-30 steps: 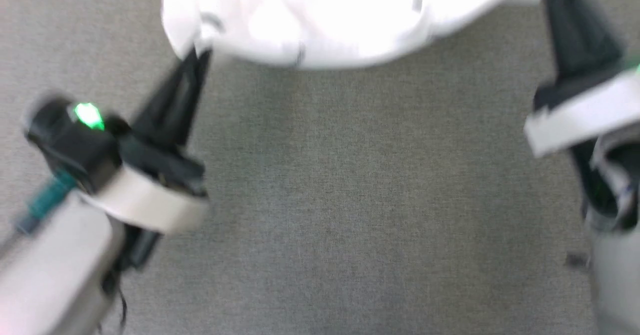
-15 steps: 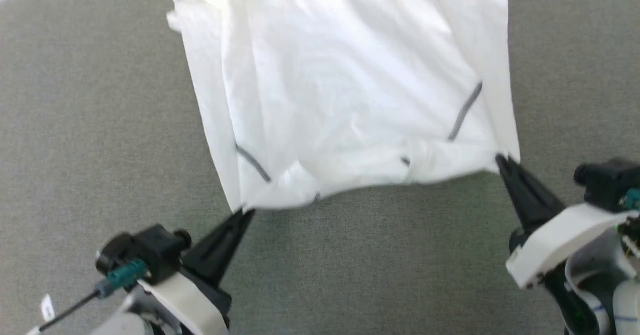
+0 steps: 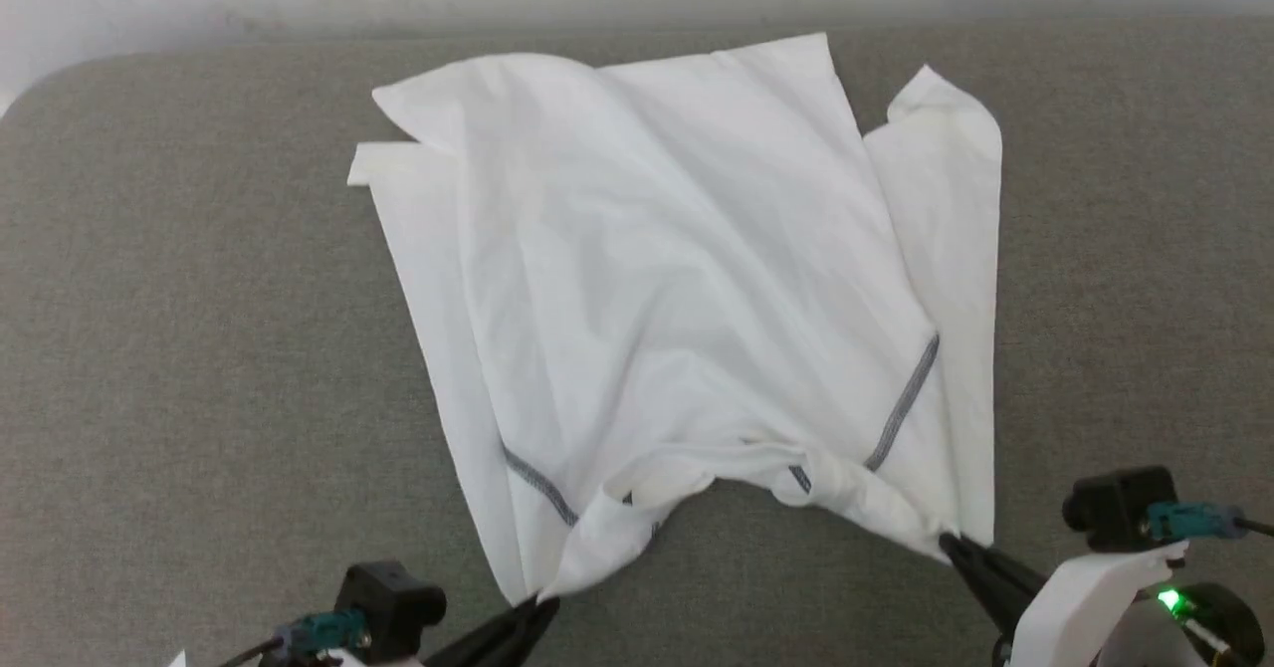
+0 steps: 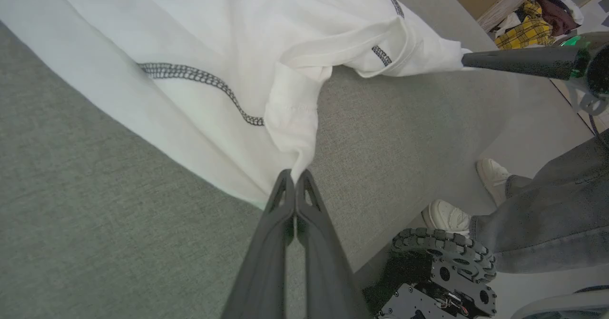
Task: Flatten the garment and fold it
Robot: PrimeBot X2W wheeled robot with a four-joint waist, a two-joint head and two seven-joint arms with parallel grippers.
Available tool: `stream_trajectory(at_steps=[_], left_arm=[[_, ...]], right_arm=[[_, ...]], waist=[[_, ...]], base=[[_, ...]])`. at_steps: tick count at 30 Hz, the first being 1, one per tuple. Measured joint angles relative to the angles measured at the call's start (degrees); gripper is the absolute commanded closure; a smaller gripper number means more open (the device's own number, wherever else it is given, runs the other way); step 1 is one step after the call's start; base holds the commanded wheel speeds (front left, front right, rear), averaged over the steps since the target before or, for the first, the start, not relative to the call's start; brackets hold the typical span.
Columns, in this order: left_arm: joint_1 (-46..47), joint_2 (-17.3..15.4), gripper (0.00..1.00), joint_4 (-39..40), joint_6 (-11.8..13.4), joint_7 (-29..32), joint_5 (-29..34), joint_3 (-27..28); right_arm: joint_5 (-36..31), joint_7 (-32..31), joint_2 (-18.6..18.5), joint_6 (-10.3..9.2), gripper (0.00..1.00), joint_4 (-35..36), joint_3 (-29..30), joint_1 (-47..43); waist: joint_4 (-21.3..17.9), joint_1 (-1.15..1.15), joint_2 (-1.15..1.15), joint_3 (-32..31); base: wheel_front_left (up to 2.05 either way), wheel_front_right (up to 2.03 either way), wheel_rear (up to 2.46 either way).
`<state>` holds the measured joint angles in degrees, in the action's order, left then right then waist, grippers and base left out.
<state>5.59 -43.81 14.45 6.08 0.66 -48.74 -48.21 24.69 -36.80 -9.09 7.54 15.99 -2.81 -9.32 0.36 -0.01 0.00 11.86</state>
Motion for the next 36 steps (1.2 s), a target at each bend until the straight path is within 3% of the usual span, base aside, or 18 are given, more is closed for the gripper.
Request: stream_trajectory(at_steps=[14,23,24,25,26,27,28,29,32,34,36], left_arm=[[-4.3,-2.7,1.0,0.2,-1.0,3.8,-4.3,-2.2],[-4.2,-0.6,1.0,-3.1,-2.0,1.0,-4.2,-2.0],[-4.0,-0.1,1.0,-3.8,-2.0,0.6,-4.2,-1.9],[-3.9,0.5,1.0,-4.6,-2.0,0.0,-4.2,-1.7],[-3.7,1.1,1.0,-5.2,-2.1,-0.5,-4.2,-1.6],[-3.4,1.5,0.84,-6.0,-2.4,-0.7,-4.2,-1.5],[-3.1,1.9,0.65,-6.7,-2.5,-0.9,-4.3,-1.5],[-3.1,2.4,0.55,-7.2,-2.6,-1.4,-4.4,-1.3],[-3.1,3.1,0.36,-8.3,-3.1,-2.3,-5.2,-0.9],[-3.1,3.4,0.02,-8.4,-3.1,-3.1,-5.9,-0.2],[-3.2,3.4,0.0,-8.2,-3.0,-4.4,-6.5,0.8]], right_arm=[[3.3,-9.0,-2.3,0.0,1.0,2.4,1.5,-8.6],[2.4,-4.8,-2.1,0.0,1.0,-0.3,1.3,-8.5],[2.4,-3.8,-1.9,0.0,0.93,-0.9,1.2,-8.3],[2.1,-2.9,-1.7,0.0,0.78,-1.6,1.2,-7.9],[1.9,-2.3,-1.6,0.0,0.58,-2.3,1.2,-7.5],[1.8,-1.7,-1.6,0.0,0.05,-2.9,1.0,-7.1],[1.7,-1.2,-1.5,0.0,0.0,-3.4,0.8,-6.8],[1.7,-0.9,-1.6,0.0,0.0,-3.8,0.5,-6.5],[1.9,0.3,-1.5,0.0,0.0,-4.5,0.1,-5.9],[2.2,1.2,-1.6,0.0,0.0,-4.4,-0.1,-5.6],[2.6,2.3,-1.6,0.0,0.0,-3.9,0.0,-5.1]], waist=[[0.8,0.0,0.0,-2.1],[1.0,0.01,0.0,-2.0],[1.0,0.01,0.0,-1.9],[1.0,0.01,0.0,-1.8],[1.0,0.01,0.0,-1.8],[1.0,0.01,0.0,-1.7],[1.0,0.01,0.0,-1.7],[1.0,0.01,0.0,-1.6],[1.1,0.01,0.0,-1.2],[1.2,0.01,0.0,-0.9],[1.3,0.01,0.0,-0.7]], base=[[0.0,0.0,0.0],[0.0,0.0,0.0],[0.0,0.0,0.0],[0.0,0.0,0.0],[0.0,0.0,0.0],[0.0,0.0,0.0],[0.0,0.0,0.0],[0.0,0.0,0.0],[0.0,0.0,0.0],[0.0,0.0,0.0],[0.0,0.0,0.0]])
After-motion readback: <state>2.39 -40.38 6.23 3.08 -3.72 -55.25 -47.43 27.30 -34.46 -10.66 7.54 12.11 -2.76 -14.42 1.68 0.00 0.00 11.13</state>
